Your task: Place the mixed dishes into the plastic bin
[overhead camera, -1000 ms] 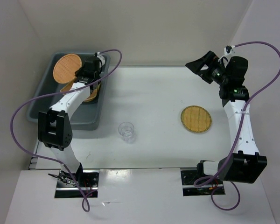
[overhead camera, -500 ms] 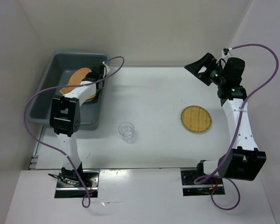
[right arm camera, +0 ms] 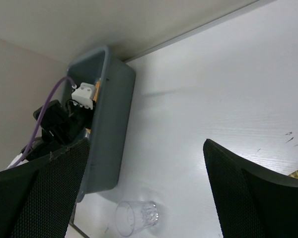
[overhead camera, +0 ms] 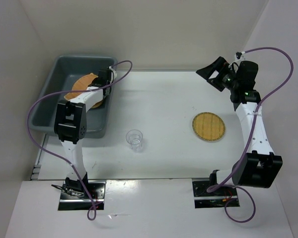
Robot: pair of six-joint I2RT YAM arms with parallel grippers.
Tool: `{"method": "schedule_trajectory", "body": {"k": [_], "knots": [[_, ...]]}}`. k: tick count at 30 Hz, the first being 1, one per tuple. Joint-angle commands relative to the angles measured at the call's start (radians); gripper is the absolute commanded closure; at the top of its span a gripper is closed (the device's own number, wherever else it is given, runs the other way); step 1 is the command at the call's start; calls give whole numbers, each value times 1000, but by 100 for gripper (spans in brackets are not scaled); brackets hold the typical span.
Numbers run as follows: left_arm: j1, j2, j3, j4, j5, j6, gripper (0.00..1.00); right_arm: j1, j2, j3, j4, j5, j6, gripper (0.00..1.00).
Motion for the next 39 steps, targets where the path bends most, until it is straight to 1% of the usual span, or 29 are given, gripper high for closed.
{"method": "schedule_trajectory", "body": {"k": [1, 4, 8, 13, 19, 22, 25, 26, 27, 28, 29, 30, 31, 32, 33, 34, 35, 36, 37, 38, 39], "knots": [[-15, -30, -46, 25, 10, 6, 71, 8, 6, 30, 25, 8, -17, 0], [-24, -39, -56, 25, -2, 6, 62, 8, 6, 30, 25, 8, -17, 0], [-34, -57, -56, 36, -14, -3, 53, 8, 6, 30, 34, 8, -17, 0], [-34, -106, -56, -24, 50, -12, 53, 8, 6, 30, 34, 8, -17, 0], [-43, -224, -86, -69, 148, -35, 48, 8, -3, 30, 34, 8, -17, 0], [-64, -260, -97, -69, 149, -55, 48, 8, -3, 30, 34, 8, -17, 0], [-64, -339, -86, -69, 165, -149, 44, 8, -3, 30, 34, 8, -17, 0], [-64, -403, -76, -60, 191, -182, 43, 8, -3, 30, 34, 8, -17, 0], [-64, -439, -53, -60, 273, -265, 42, 8, -3, 30, 34, 8, -29, 0], [-64, -508, -43, -41, 326, -317, 40, 8, -3, 50, 14, 24, -30, 0], [-64, -537, -43, -32, 387, -371, 39, 8, -3, 59, 2, 33, -40, 0], [-64, -562, -30, -32, 520, -429, 38, 8, -3, 70, -12, 50, -49, 0], [-64, -589, -16, -32, 582, -553, 34, 8, -3, 88, -44, 71, -49, 0], [-64, -590, -16, -23, 654, -615, 34, 8, -3, 97, -61, 137, -49, 0], [-73, -590, -16, -12, 785, -676, 34, 8, -3, 97, -78, 174, -49, 0], [-74, -590, -28, -1, 858, -733, 33, 8, -3, 111, -92, 211, -49, 0], [-74, -579, -66, 47, 929, -840, 33, 8, 6, 111, -113, 273, -60, 0], [-74, -570, -92, 81, 995, -895, 33, 8, 6, 111, -122, 301, -60, 0], [-74, -559, -120, 124, 1126, -946, 33, 8, 6, 120, -122, 330, -69, 0], [-84, -524, -143, 190, 1168, -1035, 33, 8, 6, 129, -141, 362, -69, 0], [-107, -501, -155, 207, 1196, -1063, 33, 8, 17, 139, -167, 428, -69, 0]]}}
